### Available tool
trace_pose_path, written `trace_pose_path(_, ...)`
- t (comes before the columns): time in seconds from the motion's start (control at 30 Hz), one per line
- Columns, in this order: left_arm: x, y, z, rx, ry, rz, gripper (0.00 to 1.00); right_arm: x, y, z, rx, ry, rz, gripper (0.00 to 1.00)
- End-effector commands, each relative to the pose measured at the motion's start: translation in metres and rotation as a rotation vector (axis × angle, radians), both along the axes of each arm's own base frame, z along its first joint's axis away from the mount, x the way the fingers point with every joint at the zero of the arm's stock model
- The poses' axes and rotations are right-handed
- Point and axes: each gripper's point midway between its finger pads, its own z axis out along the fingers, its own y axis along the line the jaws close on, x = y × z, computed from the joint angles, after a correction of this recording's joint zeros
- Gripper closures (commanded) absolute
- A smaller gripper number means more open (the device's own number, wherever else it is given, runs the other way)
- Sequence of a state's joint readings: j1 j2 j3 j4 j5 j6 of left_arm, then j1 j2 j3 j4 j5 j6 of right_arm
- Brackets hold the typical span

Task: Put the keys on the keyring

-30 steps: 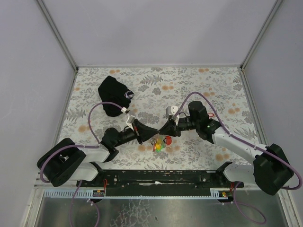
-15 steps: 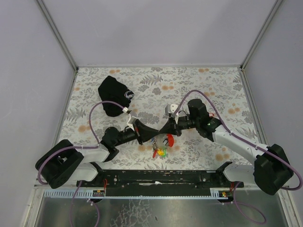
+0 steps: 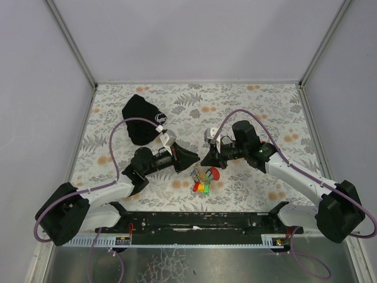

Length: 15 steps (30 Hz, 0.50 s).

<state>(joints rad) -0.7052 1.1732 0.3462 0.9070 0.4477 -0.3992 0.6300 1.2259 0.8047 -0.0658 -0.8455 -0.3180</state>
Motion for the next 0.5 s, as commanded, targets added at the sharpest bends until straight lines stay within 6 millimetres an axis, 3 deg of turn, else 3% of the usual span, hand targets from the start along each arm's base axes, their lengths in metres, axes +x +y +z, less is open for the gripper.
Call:
trace_pose_path(0.0,0.0031,-0.0021,-0.0096,0.109,0.011,-0.02,0.76,0.0082,0.0046,0.0263,0.024,-0.062,-0.007,1.0)
trace_pose_path(0.23,-0.0022,0.0011,-0.0004,0.131,0.044,-0.025,0.71,0.0094,0.0036,0.0239,0.0,-0.049,-0.015,1.0)
trace_pose_path(0.47,-0.0019,0.0005,-0.0055,0.163,0.135,-0.018,0.69,0.0118,0.0029,0.0229,-0.023,-0.045,-0.026,1.0)
